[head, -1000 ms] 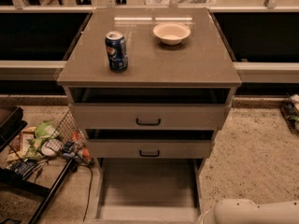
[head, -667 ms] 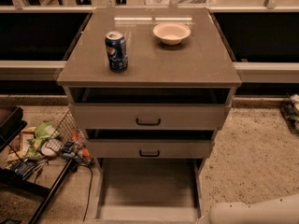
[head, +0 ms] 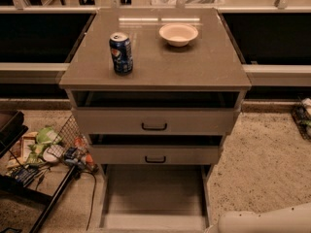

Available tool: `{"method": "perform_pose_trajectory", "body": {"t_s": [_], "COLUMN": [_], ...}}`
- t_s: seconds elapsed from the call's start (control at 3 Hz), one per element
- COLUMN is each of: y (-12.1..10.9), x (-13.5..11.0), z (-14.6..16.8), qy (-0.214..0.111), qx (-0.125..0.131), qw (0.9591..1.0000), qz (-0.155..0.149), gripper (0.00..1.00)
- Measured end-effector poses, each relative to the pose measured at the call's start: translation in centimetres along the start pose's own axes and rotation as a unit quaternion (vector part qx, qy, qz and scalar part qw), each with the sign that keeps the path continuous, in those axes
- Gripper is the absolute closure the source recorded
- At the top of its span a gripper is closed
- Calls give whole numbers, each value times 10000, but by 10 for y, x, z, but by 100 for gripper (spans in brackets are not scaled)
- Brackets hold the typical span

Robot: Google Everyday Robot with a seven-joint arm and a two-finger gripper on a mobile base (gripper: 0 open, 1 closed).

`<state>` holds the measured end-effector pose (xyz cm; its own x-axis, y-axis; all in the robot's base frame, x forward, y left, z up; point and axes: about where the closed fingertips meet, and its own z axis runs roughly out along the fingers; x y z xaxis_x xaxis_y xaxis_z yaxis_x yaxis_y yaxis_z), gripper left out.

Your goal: Close bottom drawer

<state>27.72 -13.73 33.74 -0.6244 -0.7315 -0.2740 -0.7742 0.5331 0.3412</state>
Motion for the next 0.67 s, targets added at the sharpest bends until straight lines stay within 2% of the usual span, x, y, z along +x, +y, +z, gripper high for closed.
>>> {"method": "perform_pose_trajectory", "body": {"t_s": [0.33, 0.67], "y": [-3, -18], "x": [-1, -8], "z": [30, 76], "qy": [-63, -326], "qx": [-242, -474], "qw": [9997, 9983], "qz": [74, 69], "gripper": [100, 100]}}
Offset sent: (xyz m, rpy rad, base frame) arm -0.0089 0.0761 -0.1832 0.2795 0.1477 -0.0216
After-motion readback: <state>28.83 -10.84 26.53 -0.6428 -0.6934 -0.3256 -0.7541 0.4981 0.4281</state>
